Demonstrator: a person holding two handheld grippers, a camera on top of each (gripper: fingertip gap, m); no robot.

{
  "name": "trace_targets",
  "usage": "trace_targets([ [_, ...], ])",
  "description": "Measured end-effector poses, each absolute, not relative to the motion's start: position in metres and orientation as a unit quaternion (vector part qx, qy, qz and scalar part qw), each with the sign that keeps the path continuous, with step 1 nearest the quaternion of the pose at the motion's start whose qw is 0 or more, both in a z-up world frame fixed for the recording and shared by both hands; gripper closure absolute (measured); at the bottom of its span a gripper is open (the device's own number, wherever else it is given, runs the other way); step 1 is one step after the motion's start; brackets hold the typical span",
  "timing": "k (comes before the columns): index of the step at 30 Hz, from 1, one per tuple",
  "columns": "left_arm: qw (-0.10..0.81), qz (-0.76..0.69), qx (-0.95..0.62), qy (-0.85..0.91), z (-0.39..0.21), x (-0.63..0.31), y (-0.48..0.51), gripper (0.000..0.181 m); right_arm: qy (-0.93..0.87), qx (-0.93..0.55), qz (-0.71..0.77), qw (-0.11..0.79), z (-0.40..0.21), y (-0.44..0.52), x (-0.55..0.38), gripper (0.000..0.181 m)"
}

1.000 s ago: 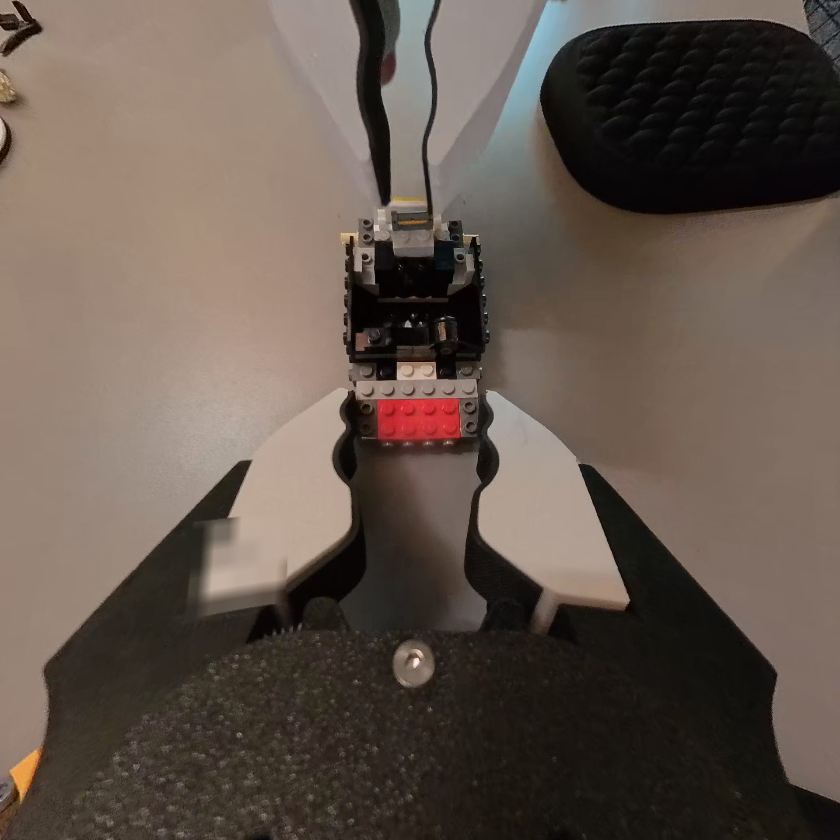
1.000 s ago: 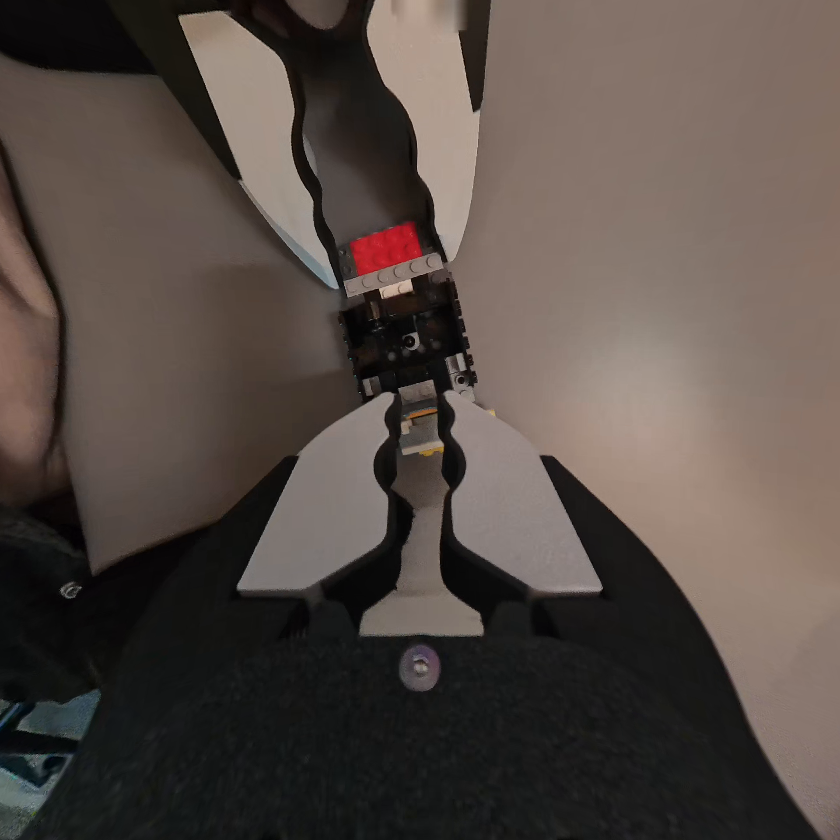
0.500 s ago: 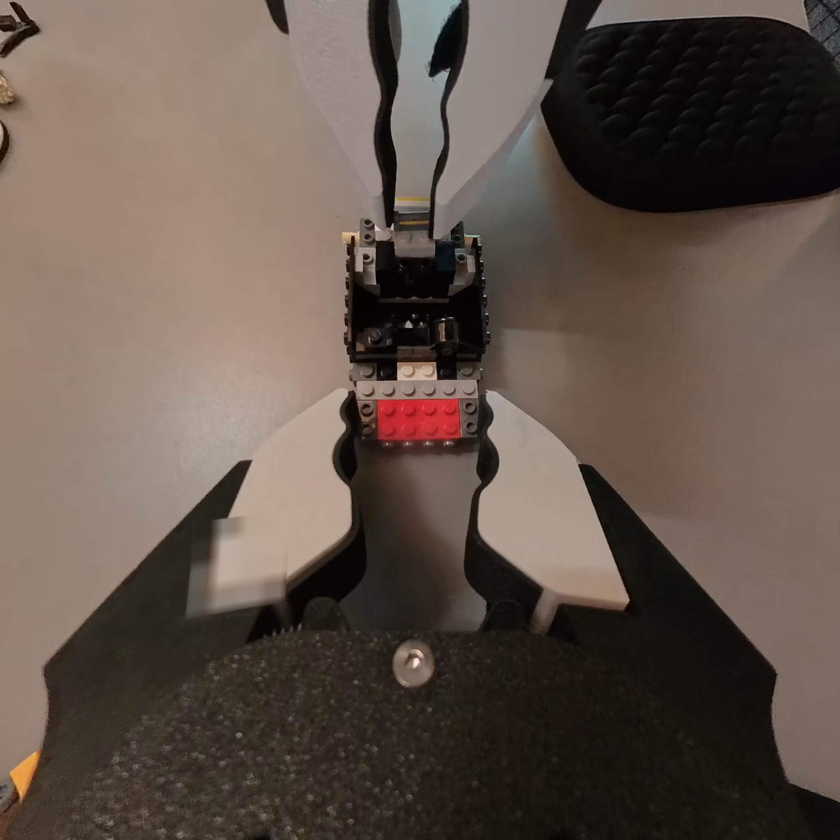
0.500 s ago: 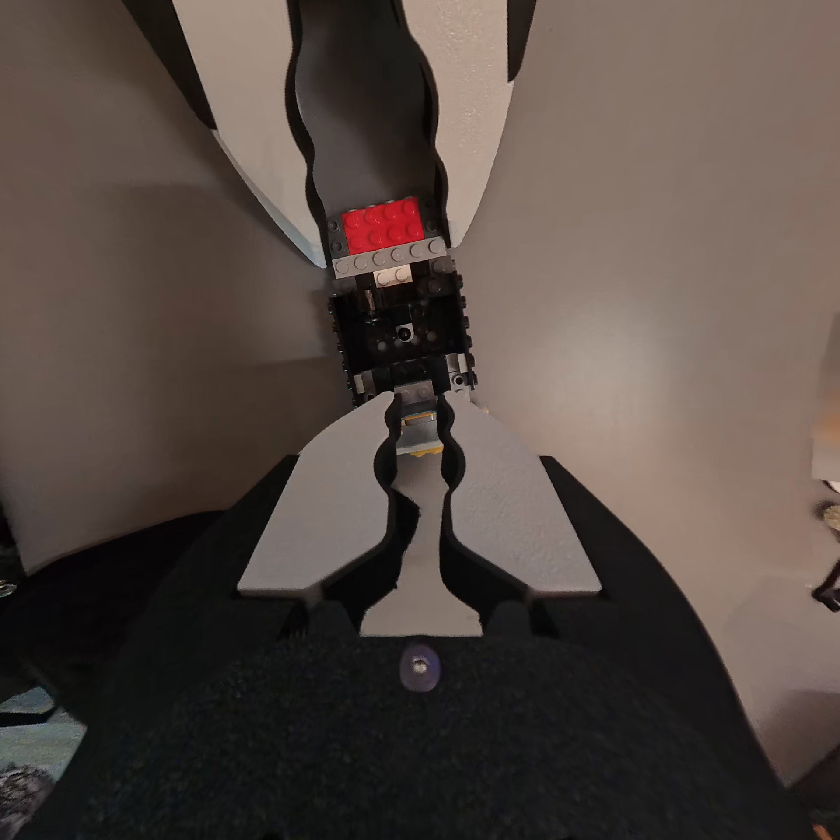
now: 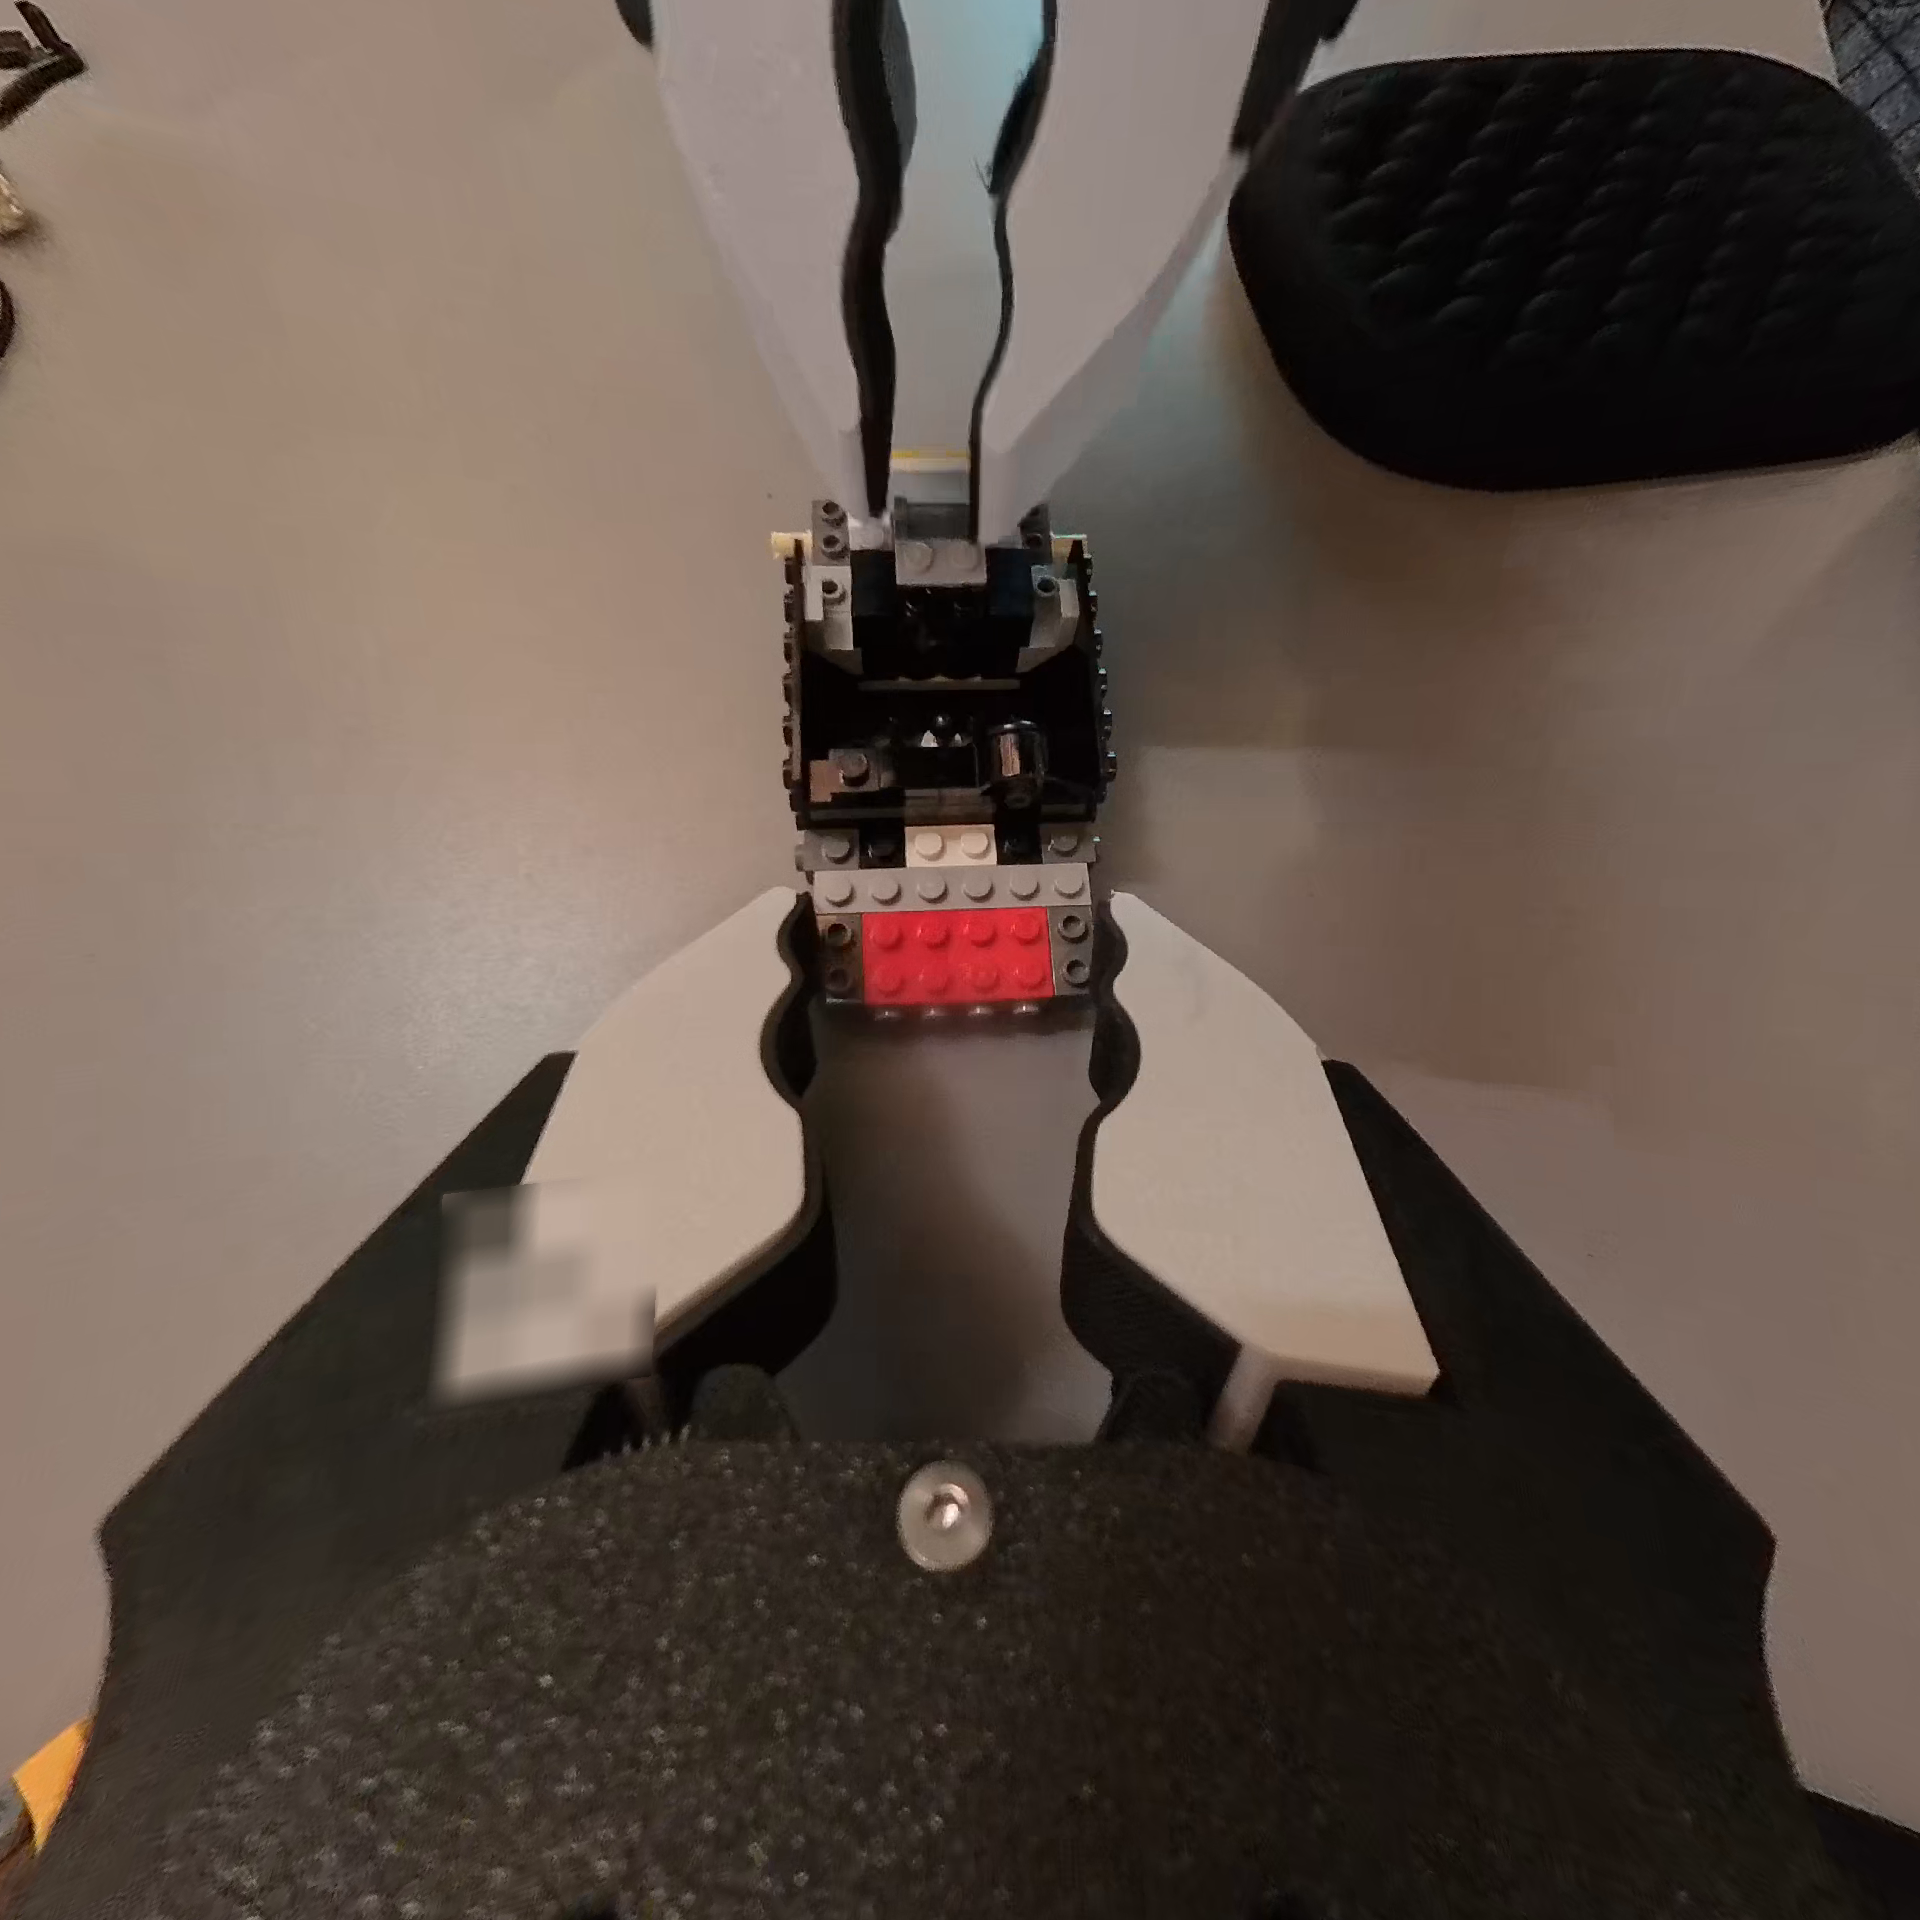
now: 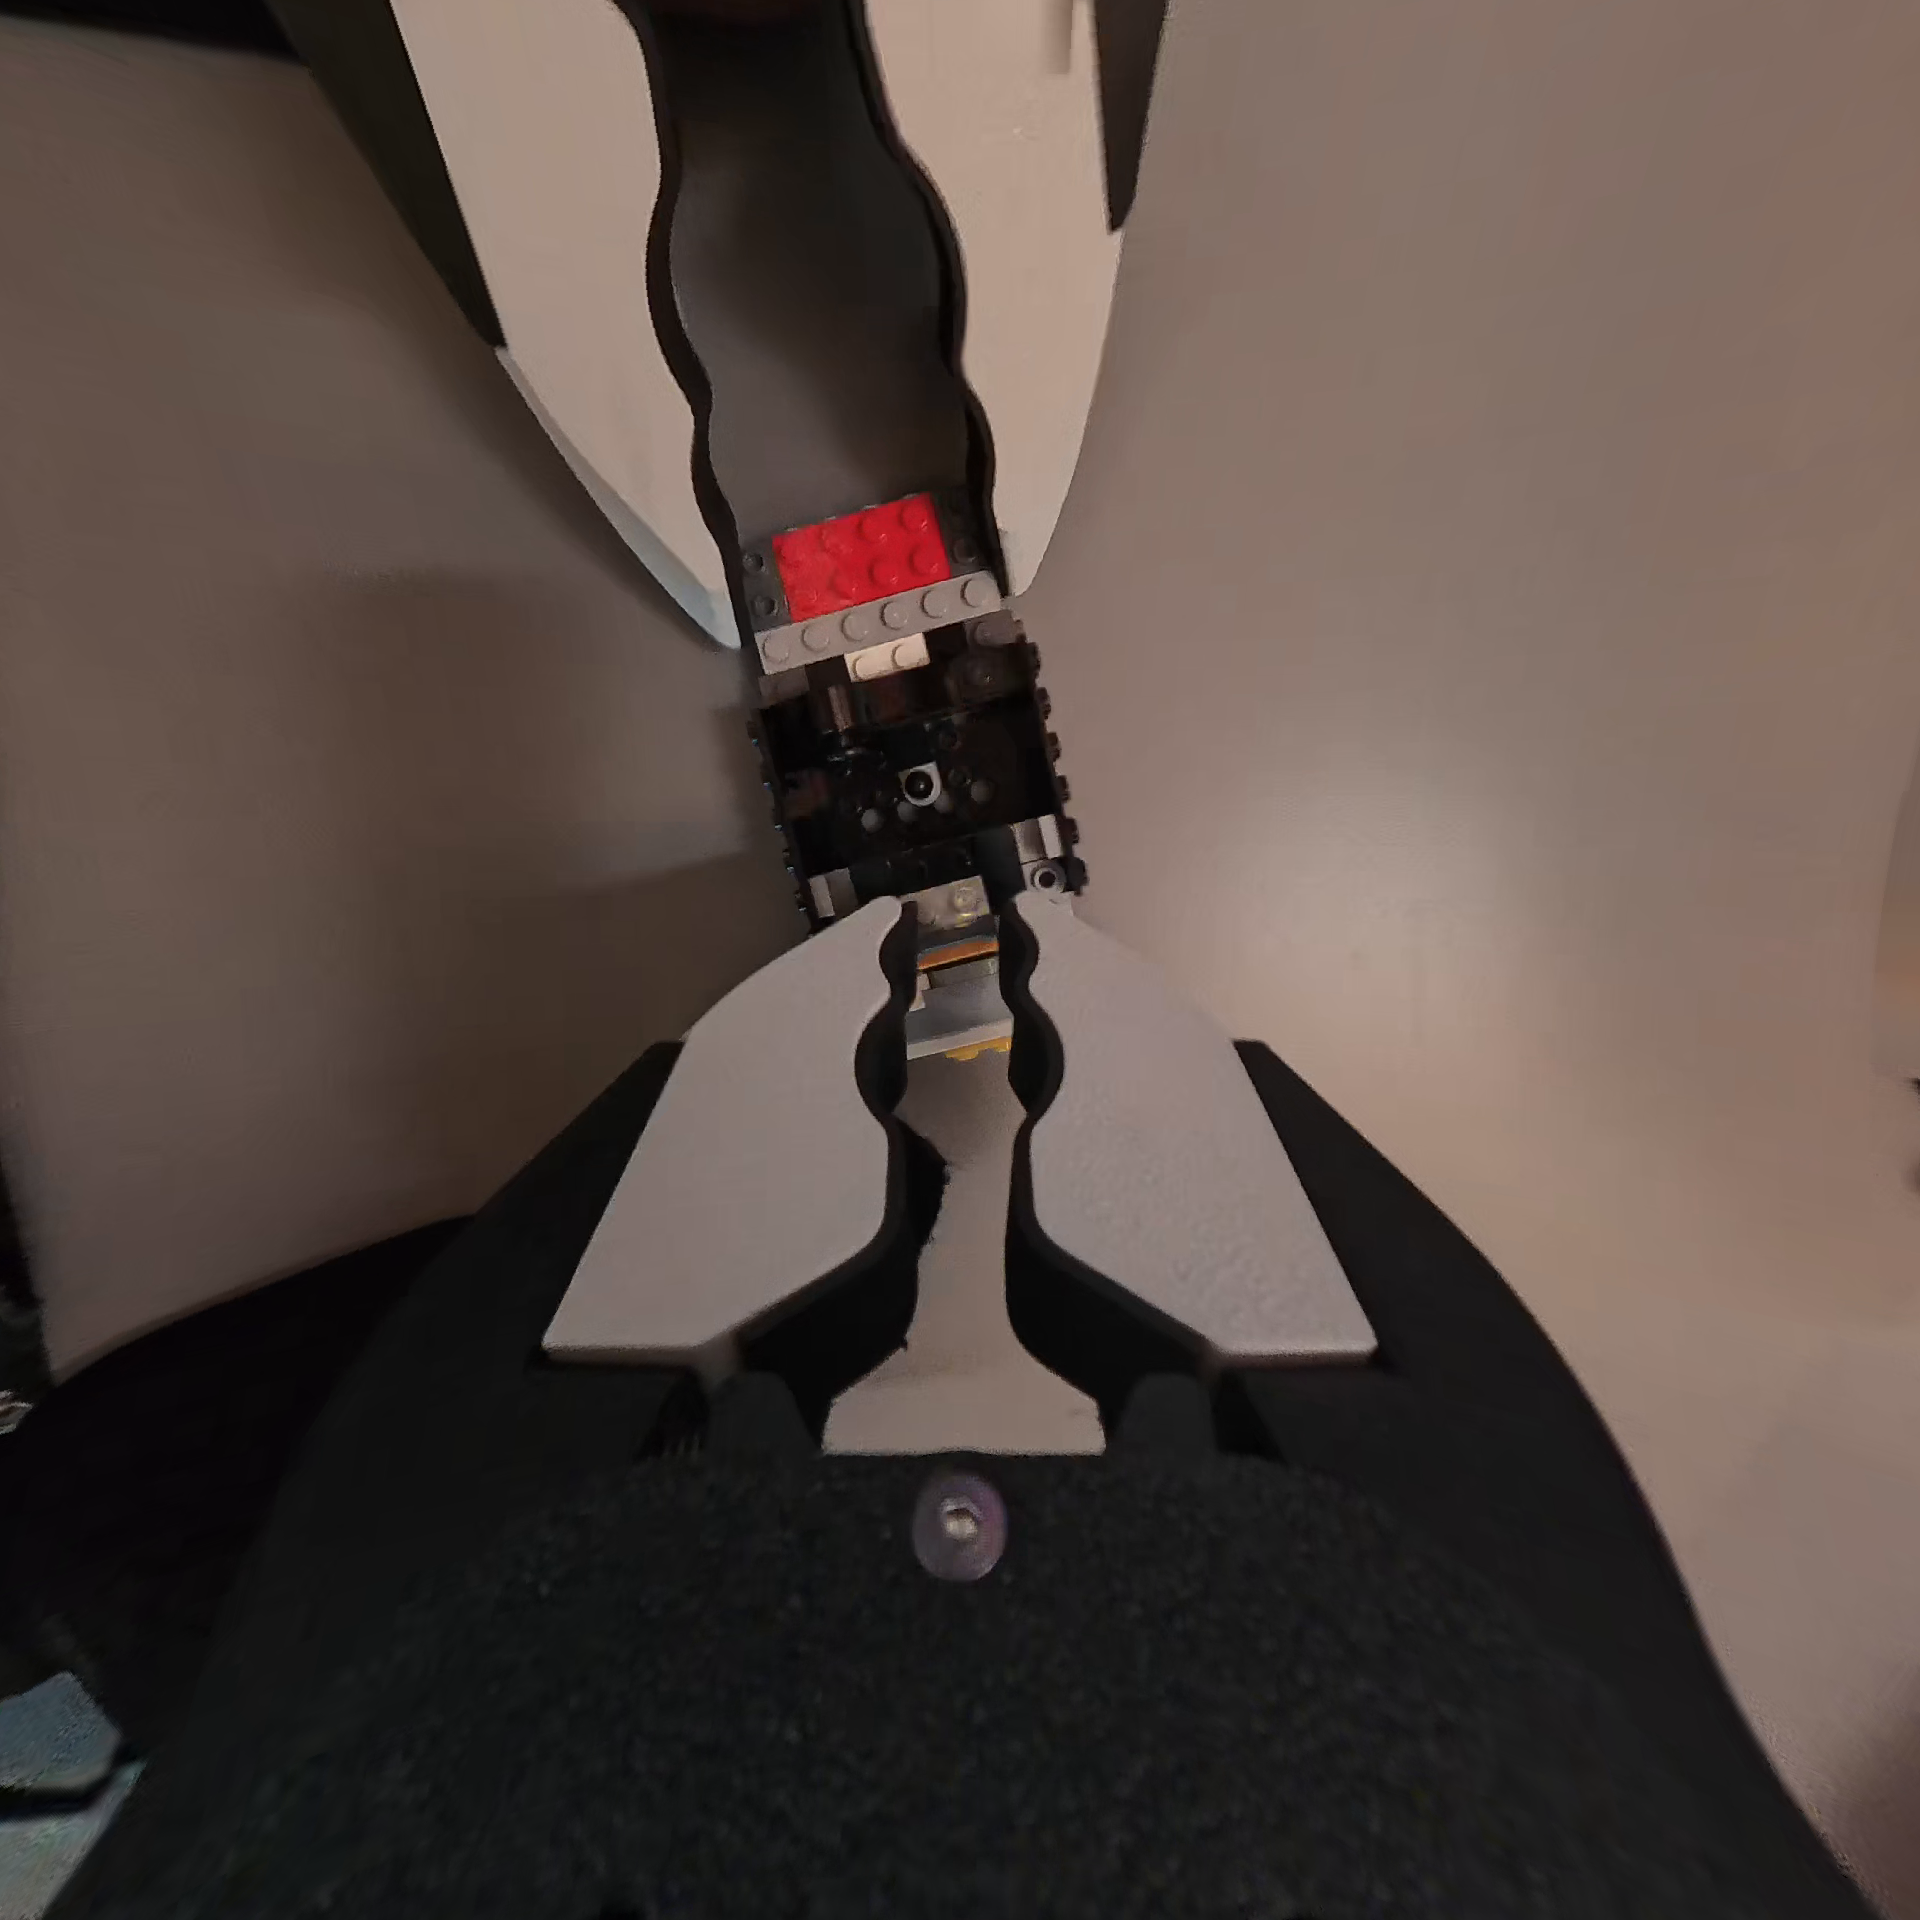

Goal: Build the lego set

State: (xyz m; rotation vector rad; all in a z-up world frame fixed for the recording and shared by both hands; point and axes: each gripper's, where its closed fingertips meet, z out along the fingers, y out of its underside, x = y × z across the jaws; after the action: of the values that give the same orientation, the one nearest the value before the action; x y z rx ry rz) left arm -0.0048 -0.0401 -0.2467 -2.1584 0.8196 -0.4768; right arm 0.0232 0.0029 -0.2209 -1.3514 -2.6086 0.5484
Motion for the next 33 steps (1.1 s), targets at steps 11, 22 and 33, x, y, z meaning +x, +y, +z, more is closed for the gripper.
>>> trace_targets([
  [11, 0.382, -0.187, -0.846, 0.321, -0.247, -0.005, -0.04, 0.132, -0.788, -0.56, 0.257, -0.002, -0.214, 0.001, 0.023, 0.168],
  [22, 0.382, -0.187, -0.846, 0.322, -0.247, -0.005, -0.041, 0.131, -0.776, -0.585, 0.235, 0.001, -0.22, 0.01, 0.025, 0.172],
  [33, 0.382, -0.186, -0.846, 0.322, -0.247, -0.005, -0.041, 0.131, -0.758, -0.605, 0.245, -0.025, -0.223, 0.005, 0.026, 0.171],
])
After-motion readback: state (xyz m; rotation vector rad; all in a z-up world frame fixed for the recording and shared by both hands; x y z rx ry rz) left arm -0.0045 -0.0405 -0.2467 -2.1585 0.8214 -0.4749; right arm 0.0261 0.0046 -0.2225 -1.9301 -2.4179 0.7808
